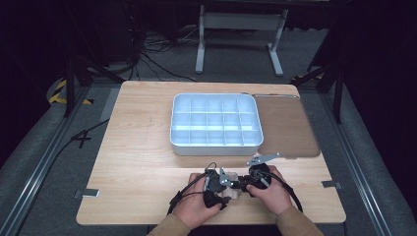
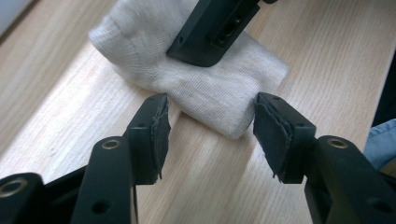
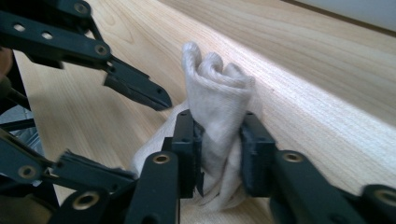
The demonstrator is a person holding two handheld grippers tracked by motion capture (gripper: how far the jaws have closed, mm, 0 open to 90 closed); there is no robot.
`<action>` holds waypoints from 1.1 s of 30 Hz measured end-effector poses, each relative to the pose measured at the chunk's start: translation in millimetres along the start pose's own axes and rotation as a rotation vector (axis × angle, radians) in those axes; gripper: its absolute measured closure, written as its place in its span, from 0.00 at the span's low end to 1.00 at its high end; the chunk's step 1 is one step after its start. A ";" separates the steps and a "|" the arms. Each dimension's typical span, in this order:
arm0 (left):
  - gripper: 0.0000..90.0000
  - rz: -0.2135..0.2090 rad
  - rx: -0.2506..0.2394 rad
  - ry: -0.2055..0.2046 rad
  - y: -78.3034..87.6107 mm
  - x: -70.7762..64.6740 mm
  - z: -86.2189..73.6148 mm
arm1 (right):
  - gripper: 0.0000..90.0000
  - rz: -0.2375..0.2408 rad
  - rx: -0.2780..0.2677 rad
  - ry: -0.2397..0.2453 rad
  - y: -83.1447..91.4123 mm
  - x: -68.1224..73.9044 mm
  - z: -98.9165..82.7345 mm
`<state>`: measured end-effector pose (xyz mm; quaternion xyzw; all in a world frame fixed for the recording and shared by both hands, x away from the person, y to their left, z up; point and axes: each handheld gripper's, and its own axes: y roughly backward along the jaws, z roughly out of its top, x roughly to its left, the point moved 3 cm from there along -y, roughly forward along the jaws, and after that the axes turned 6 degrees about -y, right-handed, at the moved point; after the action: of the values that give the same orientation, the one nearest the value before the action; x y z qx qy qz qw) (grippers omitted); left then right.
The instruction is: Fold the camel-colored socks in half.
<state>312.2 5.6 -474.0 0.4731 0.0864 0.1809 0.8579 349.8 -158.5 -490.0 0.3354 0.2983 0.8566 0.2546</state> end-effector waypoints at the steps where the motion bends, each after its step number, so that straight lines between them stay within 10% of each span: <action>1: 0.51 0.009 -0.007 0.000 3.8 1.4 -1.2 | 0.83 -0.001 0.000 -0.001 0.2 0.6 0.1; 13: 0.51 0.079 -0.074 0.075 58.1 28.2 -40.5 | 0.85 -0.011 -0.042 0.030 16.1 14.1 10.0; 33: 0.51 0.137 -0.122 0.181 84.8 60.7 -65.6 | 0.85 -0.080 -0.089 0.103 62.5 27.0 62.1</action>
<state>327.6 121.9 -436.5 0.4066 0.1197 0.2860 0.8594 362.8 -163.5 -398.9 0.2671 0.2858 0.8743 0.2874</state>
